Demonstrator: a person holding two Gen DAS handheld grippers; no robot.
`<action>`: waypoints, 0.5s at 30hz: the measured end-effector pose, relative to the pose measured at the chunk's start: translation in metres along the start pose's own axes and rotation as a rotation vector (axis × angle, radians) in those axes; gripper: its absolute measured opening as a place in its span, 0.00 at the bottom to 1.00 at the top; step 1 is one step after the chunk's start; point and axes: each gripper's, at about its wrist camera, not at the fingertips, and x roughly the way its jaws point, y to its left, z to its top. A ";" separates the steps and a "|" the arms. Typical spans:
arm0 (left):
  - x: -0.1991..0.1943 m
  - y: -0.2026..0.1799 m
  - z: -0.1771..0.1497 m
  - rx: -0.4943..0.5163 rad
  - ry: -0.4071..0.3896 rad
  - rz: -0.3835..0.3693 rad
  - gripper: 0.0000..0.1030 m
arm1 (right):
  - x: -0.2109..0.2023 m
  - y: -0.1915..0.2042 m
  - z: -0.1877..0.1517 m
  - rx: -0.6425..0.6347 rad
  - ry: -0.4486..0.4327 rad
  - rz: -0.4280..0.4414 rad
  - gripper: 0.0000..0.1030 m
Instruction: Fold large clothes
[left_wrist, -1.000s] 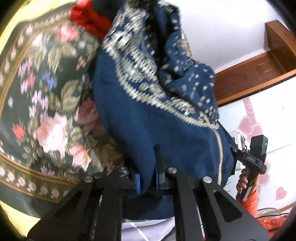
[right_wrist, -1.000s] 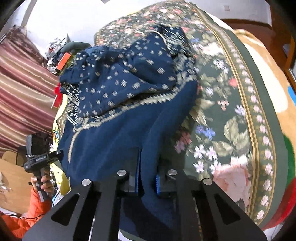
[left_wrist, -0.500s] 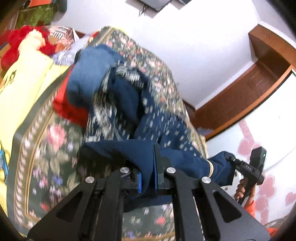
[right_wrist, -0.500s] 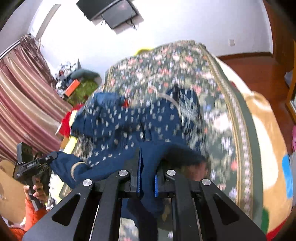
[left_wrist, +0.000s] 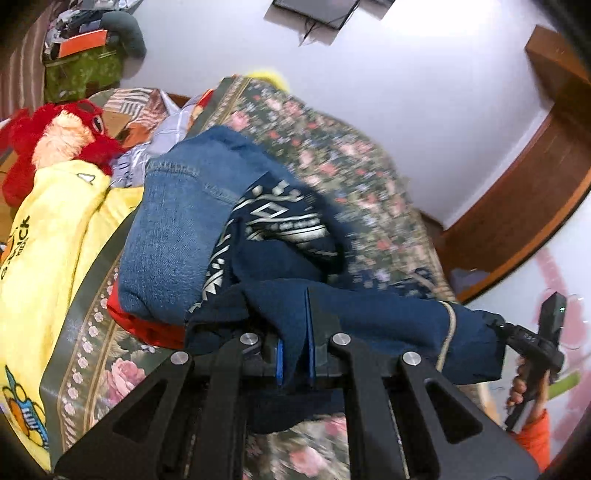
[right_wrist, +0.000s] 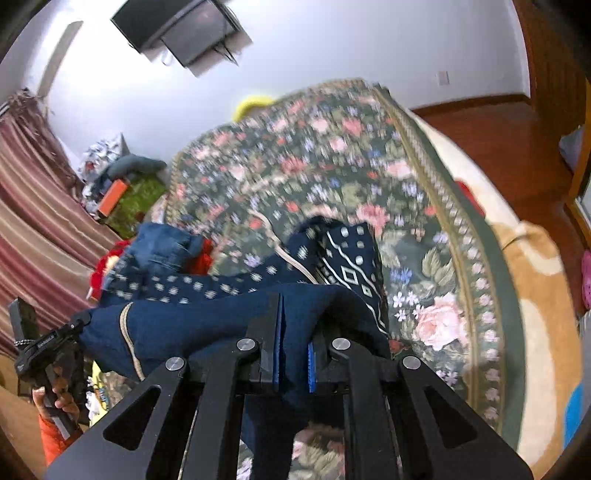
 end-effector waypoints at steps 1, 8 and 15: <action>0.008 0.002 -0.001 0.006 0.011 0.019 0.08 | 0.009 -0.004 -0.002 0.005 0.021 -0.006 0.09; 0.026 0.001 -0.014 0.118 0.019 0.079 0.11 | 0.045 -0.019 -0.014 -0.022 0.120 -0.030 0.10; 0.025 -0.032 -0.031 0.336 0.074 0.169 0.40 | 0.038 -0.003 -0.018 -0.119 0.171 -0.122 0.17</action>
